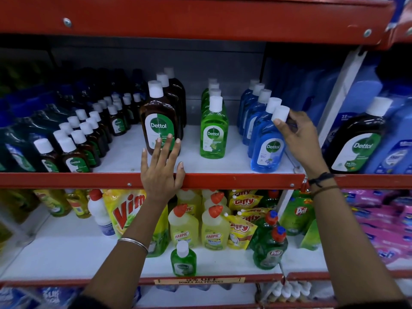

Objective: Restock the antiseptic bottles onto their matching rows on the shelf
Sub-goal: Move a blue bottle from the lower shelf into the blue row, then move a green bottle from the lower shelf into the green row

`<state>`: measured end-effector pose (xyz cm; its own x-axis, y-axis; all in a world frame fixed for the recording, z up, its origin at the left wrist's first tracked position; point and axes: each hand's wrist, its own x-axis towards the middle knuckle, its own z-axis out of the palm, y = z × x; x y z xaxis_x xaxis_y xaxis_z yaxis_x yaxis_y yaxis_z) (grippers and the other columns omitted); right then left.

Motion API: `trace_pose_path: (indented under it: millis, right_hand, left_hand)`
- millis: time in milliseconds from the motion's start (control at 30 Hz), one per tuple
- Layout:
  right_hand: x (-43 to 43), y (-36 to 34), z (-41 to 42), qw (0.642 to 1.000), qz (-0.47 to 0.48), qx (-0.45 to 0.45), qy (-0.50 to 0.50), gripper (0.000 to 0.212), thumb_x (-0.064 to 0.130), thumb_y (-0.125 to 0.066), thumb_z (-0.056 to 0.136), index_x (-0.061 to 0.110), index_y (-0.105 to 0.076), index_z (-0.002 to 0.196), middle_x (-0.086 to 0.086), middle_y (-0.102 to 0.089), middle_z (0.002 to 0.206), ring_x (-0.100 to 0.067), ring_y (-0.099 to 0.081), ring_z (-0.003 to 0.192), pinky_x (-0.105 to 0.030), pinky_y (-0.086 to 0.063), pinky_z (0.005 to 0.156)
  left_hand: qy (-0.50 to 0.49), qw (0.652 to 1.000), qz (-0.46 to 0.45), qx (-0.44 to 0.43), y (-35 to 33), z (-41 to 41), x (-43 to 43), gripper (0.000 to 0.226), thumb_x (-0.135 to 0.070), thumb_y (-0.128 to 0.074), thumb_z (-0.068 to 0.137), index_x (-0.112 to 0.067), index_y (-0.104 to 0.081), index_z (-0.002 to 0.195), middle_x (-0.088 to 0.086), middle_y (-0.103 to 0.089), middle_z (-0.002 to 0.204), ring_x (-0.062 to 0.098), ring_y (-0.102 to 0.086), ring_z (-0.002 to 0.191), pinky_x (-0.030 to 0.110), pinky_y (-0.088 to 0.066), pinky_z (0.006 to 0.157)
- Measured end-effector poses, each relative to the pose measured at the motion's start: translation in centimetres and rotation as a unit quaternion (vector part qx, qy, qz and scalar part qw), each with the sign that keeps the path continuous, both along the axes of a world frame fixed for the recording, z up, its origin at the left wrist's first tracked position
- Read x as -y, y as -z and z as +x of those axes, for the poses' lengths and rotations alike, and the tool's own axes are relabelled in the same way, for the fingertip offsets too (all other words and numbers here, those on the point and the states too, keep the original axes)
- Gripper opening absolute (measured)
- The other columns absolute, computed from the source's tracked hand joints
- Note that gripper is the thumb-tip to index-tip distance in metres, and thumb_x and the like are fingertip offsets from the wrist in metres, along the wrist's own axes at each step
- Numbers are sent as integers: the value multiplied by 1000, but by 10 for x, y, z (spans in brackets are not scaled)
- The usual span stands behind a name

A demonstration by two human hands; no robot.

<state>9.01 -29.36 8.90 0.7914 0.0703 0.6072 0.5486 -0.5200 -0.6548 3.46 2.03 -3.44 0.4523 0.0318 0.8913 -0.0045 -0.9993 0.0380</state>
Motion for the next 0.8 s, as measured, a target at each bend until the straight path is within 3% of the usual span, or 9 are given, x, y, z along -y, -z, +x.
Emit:
trace_pose_path:
  millis: [67,100,200,267,367,500,600,700,800]
  right_hand:
    - [1,4,-1,1000,5,0,10,41,36,-56,91,11,-58,124,-18,-56,112,-17,-53,102,-42,-46,97]
    - [1,6,-3,1000,11,0,13,44,36,-56,91,12,-57,127,-17,-56,115,-14,-51,105,-38,-44,100]
    - [-5,17,-21,996,69,34,44,48,29,-58,92,9,-49,134,-16,-49,128,-6,-45,115,-8,-34,100]
    - [-16,30,-44,986,129,73,71,44,24,-58,92,8,-49,132,-14,-48,129,-9,-46,118,-10,-34,100]
    - [-43,68,-82,985,137,75,70,32,22,-56,92,13,-56,123,-1,-51,121,4,-47,113,-14,-37,99]
    - [-92,140,-124,992,115,-36,-42,29,32,-55,90,21,-60,117,13,-56,113,-1,-54,108,-15,-43,93]
    - [-120,192,-140,980,50,-147,-124,36,45,-53,88,29,-55,121,23,-51,115,6,-52,106,-12,-43,89]
    - [-136,231,-145,943,-51,-255,-206,51,51,-59,85,27,-48,129,13,-48,123,2,-47,115,-20,-40,97]
    - [-146,250,-144,920,-120,-293,-231,55,50,-64,82,25,-49,129,4,-51,125,-9,-49,113,-24,-40,93]
  left_hand:
    - [3,1000,1,-5,-1,-1,0,55,-38,-35,97,-25,-31,151,2,-40,153,22,-36,143,49,-19,117]
    - [8,1000,3,-10,-2,-2,0,56,-37,-36,97,-25,-30,151,2,-39,154,21,-35,144,50,-18,118]
    - [30,999,14,-23,-6,-7,-4,58,-39,-38,97,-22,-29,151,2,-36,156,20,-30,146,49,-10,120]
    - [34,999,15,-22,-11,-10,-13,57,-40,-36,98,-20,-29,151,4,-35,156,21,-27,147,49,-6,120]
    - [21,999,4,-24,-18,-10,-31,56,-42,-31,101,-20,-28,152,4,-33,158,20,-24,148,53,-8,119]
    - [3,999,25,-40,-14,-9,-46,57,-47,-25,101,-21,-28,152,3,-34,158,21,-24,148,52,-7,120]
    - [-3,999,33,-26,-10,-8,-47,57,-47,-25,101,-23,-30,152,2,-36,156,21,-27,147,46,-3,121]
    - [0,999,29,-17,-9,-7,-48,57,-46,-26,100,-22,-32,151,2,-38,156,21,-29,147,46,-4,121]
    - [0,999,31,-12,-8,-6,-48,56,-46,-27,100,-23,-32,151,2,-39,155,21,-29,146,47,-6,121]
